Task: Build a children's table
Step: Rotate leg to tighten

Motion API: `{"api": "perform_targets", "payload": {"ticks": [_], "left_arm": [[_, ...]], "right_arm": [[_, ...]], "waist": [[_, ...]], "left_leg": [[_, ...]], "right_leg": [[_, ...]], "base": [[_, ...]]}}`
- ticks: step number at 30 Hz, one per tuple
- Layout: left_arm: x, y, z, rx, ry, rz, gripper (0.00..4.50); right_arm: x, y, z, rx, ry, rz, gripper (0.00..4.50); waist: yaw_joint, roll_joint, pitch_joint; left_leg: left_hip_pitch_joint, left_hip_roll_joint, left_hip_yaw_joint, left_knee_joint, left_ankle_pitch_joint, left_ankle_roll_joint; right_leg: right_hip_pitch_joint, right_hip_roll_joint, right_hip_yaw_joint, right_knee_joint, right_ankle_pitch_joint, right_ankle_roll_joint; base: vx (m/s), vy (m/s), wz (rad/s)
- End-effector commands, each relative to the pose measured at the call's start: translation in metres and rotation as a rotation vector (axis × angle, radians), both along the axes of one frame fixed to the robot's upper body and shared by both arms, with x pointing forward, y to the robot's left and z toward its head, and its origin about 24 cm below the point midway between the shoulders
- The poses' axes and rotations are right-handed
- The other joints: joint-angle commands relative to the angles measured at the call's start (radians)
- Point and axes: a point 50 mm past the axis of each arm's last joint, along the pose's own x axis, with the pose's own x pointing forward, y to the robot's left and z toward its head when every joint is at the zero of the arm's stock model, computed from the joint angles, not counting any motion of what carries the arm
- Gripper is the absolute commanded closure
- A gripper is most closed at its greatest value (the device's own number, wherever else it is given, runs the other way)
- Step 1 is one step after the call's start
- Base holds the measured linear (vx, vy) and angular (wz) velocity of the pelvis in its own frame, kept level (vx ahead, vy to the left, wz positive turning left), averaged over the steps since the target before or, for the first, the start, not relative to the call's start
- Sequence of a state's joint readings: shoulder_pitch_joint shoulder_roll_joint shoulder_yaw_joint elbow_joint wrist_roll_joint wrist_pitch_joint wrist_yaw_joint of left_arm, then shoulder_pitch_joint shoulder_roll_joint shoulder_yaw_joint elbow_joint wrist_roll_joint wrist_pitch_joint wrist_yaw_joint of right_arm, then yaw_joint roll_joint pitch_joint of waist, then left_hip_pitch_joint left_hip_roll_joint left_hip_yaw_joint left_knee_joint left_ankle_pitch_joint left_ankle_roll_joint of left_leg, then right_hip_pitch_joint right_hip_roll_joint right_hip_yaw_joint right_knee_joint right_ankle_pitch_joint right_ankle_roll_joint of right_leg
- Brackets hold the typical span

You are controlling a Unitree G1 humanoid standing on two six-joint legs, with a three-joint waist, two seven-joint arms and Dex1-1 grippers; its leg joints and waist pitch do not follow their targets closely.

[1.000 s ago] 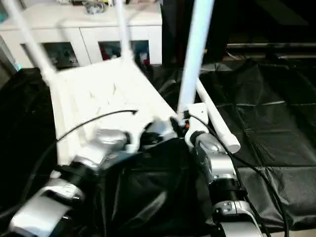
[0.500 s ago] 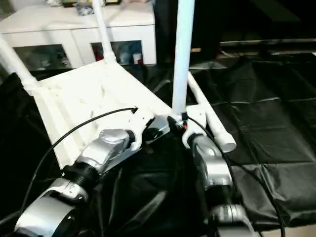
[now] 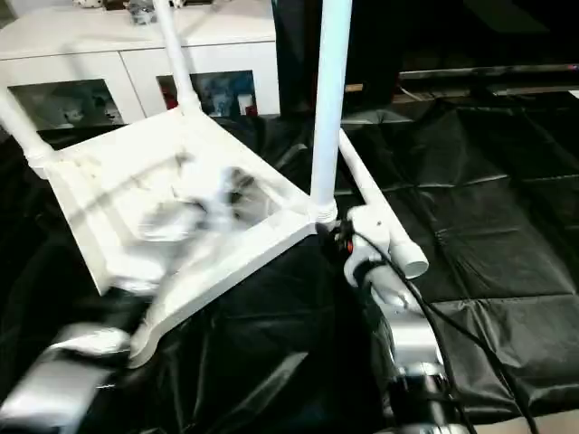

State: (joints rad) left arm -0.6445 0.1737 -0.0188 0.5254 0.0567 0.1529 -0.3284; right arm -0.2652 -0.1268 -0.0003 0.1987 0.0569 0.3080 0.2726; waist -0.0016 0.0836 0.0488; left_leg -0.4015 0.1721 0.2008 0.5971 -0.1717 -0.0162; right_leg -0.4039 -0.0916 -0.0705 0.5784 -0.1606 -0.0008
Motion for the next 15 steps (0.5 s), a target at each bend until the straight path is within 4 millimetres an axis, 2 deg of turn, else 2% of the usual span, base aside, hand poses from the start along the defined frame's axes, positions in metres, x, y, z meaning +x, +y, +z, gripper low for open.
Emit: {"api": "perform_targets", "payload": {"ticks": [1, 2, 4, 6, 7, 8, 11, 12, 15], "left_arm": [[-0.002, 0.038, 0.008, 0.078, -0.022, 0.136, 2.61], [-0.005, 0.049, 0.008, 0.111, -0.02, 0.174, 2.61], [-0.007, 0.056, 0.008, 0.128, -0.017, 0.197, 2.61], [-0.013, 0.077, 0.006, 0.155, 0.008, 0.279, 2.61], [-0.017, 0.091, 0.004, 0.18, 0.027, 0.326, 2.61], [-0.019, 0.096, 0.003, 0.19, 0.034, 0.345, 2.61], [-0.023, 0.106, -0.001, 0.214, 0.059, 0.386, 2.61], [-0.026, 0.115, -0.007, 0.257, 0.09, 0.417, 2.61], [-0.029, 0.119, -0.011, 0.28, 0.122, 0.429, 2.61]], "right_arm": [[-0.003, 0.009, 0.0, -0.017, 0.033, 0.058, 0.97], [-0.004, 0.01, 0.0, -0.023, 0.041, 0.059, 0.97], [-0.004, 0.01, 0.0, -0.03, 0.047, 0.058, 0.97], [-0.003, 0.01, 0.0, -0.05, 0.061, 0.043, 0.97], [-0.001, 0.01, -0.001, -0.059, 0.07, 0.035, 0.97], [-0.001, 0.009, -0.002, -0.064, 0.076, 0.031, 0.97], [0.0, 0.01, -0.002, -0.079, 0.084, 0.033, 0.97], [0.0, 0.013, -0.004, -0.076, 0.089, 0.048, 0.97], [0.0, 0.014, -0.004, -0.079, 0.095, 0.052, 0.97]], "waist": [[0.0, -0.016, -0.069], [0.0, -0.019, -0.07], [-0.001, -0.016, -0.067], [0.012, -0.013, -0.066], [0.012, -0.014, -0.066], [0.013, -0.015, -0.067], [0.014, -0.012, -0.067], [0.017, -0.014, -0.067], [0.017, -0.017, -0.067]], "left_leg": [[0.019, 0.052, -0.037, -0.076, -0.241, 0.07], [0.026, 0.054, -0.036, -0.076, -0.251, 0.063], [0.032, 0.055, -0.036, -0.078, -0.274, 0.044], [0.045, 0.057, -0.032, -0.079, -0.297, 0.019], [0.037, 0.055, -0.034, -0.081, -0.292, 0.013], [0.035, 0.055, -0.034, -0.082, -0.288, 0.011], [0.037, 0.052, -0.034, -0.082, -0.296, 0.001], [0.038, 0.052, -0.034, -0.082, -0.3, -0.004], [0.035, 0.051, -0.035, -0.083, -0.305, -0.01]], "right_leg": [[0.044, -0.05, 0.031, -0.063, -0.296, -0.173], [0.04, -0.049, 0.032, -0.064, -0.299, -0.172], [0.034, -0.049, 0.035, -0.066, -0.308, -0.172], [0.021, -0.046, 0.041, -0.067, -0.303, -0.176], [0.026, -0.047, 0.041, -0.063, -0.289, -0.174], [0.028, -0.046, 0.041, -0.059, -0.28, -0.173], [0.027, -0.048, 0.042, -0.062, -0.284, -0.162], [0.026, -0.049, 0.044, -0.063, -0.285, -0.16], [0.027, -0.05, 0.043, -0.062, -0.279, -0.155]], "base": [[0.0, 0.0, 0.0], [0.0, 0.0, 0.0], [0.0, 0.0, 0.0], [0.0, 0.0, 0.0], [0.0, 0.0, 0.0], [0.0, 0.0, 0.0], [0.0, 0.0, 0.0], [0.0, 0.0, 0.0], [0.0, 0.0, 0.0]]}}
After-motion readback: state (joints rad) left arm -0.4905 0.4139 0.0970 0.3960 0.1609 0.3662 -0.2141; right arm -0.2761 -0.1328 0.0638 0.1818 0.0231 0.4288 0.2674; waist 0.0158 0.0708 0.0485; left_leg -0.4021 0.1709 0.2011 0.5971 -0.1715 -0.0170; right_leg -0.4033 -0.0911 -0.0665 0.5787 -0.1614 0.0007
